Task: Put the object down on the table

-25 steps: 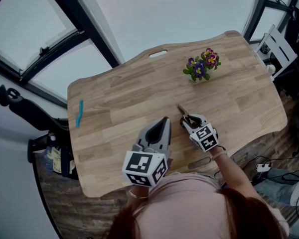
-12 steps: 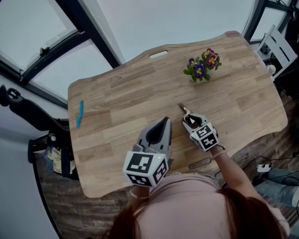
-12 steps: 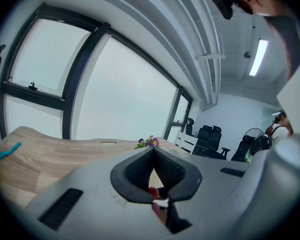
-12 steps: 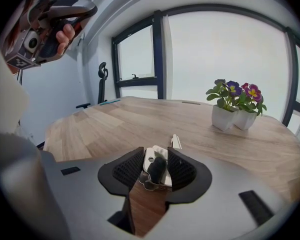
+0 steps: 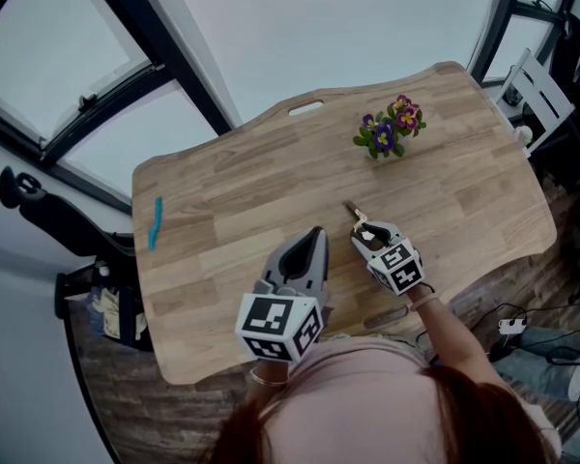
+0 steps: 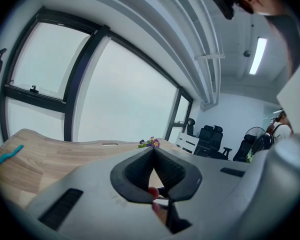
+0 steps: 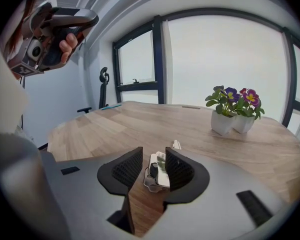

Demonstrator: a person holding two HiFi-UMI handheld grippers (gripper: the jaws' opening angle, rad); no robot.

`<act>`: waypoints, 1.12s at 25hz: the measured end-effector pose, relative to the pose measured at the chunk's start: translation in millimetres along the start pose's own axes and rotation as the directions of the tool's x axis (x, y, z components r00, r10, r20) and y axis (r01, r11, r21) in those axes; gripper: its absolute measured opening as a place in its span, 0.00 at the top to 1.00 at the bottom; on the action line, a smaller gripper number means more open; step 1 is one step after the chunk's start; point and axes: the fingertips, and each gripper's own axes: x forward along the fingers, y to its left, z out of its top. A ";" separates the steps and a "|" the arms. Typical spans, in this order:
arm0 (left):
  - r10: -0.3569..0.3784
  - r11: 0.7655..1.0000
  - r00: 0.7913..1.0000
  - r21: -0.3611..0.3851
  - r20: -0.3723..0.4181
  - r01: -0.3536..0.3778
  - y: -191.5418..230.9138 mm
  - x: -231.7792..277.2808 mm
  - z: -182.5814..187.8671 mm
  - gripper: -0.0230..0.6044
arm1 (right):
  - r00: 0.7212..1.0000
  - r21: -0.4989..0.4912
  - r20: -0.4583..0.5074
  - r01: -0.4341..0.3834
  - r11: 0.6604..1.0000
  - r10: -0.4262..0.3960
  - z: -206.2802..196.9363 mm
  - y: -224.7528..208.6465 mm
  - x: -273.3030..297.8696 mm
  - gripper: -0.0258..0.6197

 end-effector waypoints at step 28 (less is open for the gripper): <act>0.042 0.997 0.997 0.060 0.065 -0.046 -26.7 -35.4 9.2 0.96 | 0.978 0.163 0.171 0.090 0.983 -0.118 41.5 -0.9 -88.6 0.96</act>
